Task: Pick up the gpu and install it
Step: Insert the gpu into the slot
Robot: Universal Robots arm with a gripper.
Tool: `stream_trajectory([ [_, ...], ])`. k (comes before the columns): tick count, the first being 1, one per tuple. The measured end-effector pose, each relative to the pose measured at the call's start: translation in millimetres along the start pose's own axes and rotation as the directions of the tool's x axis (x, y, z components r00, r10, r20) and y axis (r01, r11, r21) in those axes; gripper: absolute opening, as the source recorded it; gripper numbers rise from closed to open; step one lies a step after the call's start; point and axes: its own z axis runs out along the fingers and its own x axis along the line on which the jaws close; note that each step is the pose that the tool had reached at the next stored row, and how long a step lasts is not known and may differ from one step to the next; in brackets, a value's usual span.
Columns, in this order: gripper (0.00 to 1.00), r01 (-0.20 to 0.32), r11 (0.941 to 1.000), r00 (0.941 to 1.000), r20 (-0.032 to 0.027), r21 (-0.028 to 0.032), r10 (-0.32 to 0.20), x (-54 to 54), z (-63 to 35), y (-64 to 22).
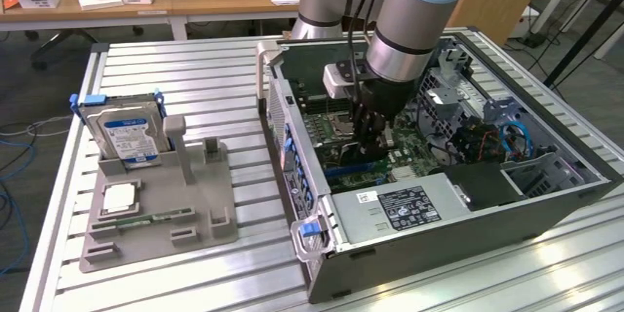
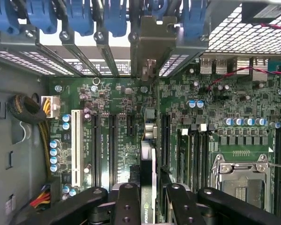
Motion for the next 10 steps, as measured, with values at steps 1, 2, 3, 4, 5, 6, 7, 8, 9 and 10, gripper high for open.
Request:
stream_trajectory([
  [1,0.26,-0.001,1.0,1.0,-0.0005,-0.0002,0.001,0.3,0.0,0.0],
  [2,0.26,-0.001,1.0,1.0,-0.002,-0.0002,0.001,0.3,0.1,0.0],
  [3,0.26,-0.002,1.0,1.0,-0.0041,-0.0004,0.002,0.7,0.0,0.0],
  [4,0.26,-0.002,1.0,1.0,-0.0061,-0.0005,0.002,0.7,0.0,0.0],
  [5,0.26,-0.002,1.0,1.0,-0.0062,-0.0005,0.002,0.8,0.0,0.0],
  [6,0.26,-0.002,1.0,1.0,-0.0063,-0.0004,0.002,0.8,0.0,0.0],
  [7,0.26,-0.002,1.0,1.0,-0.0063,-0.0004,0.002,0.8,0.0,0.0],
  [8,0.26,-0.002,1.0,1.0,-0.0063,-0.0005,0.002,0.8,0.0,0.0],
  [9,0.26,-0.002,1.0,1.0,-0.0066,-0.0004,0.002,0.8,0.0,0.0],
  [10,0.26,-0.003,1.0,1.0,-0.0082,-0.0004,0.003,0.8,0.6,0.0],
])
